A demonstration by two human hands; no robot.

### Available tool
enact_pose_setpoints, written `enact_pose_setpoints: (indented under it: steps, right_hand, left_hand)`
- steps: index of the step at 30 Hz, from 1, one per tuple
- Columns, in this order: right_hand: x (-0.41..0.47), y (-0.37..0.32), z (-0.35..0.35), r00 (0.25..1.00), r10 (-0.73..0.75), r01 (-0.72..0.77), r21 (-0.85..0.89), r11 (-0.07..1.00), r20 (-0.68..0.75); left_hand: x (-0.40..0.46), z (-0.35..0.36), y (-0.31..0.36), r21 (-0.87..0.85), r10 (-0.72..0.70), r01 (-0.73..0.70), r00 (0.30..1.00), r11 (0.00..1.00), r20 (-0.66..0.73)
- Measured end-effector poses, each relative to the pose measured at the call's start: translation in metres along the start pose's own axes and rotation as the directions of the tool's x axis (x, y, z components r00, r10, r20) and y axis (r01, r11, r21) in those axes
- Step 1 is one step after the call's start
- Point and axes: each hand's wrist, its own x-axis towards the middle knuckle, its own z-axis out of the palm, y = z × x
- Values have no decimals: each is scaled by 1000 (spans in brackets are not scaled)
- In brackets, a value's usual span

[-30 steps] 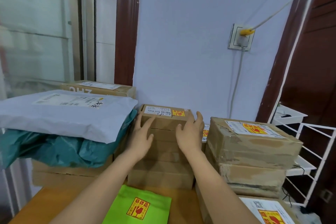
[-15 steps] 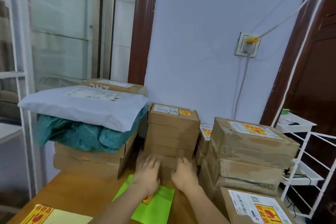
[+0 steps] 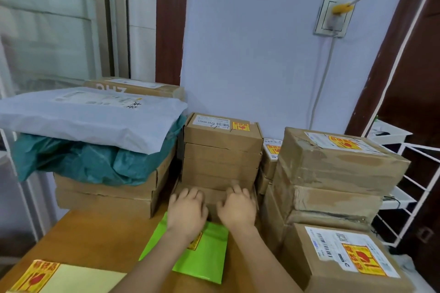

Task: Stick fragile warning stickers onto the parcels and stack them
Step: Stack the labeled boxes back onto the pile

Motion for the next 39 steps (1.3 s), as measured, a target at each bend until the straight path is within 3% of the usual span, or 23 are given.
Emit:
enact_pose_setpoints:
  steps: [4,8,13,28,39]
  right_hand:
    - [10,0,4,999,-21,21,11,1000,33]
    - [20,1,3,998,-25,26,-11,1000,50]
    - [30,6,5,998,-8,8,-1,1000,63]
    - [25,4,21,998,49,-49,11,999,32]
    - [28,10,20,993,-60,52,81,995,98]
  left_hand:
    - [13,-2,-1,-3,-15,15,1000,1000,-21]
    - [26,-4,-2,-55,-68,77,986,995,149]
    - [38,-3,-3,-59,-63,80,967,995,247]
    - [32,5,-8,-135,-91,134,954,982,284]
    - [28,-6,-9,-108,-105,147,941,983,322]
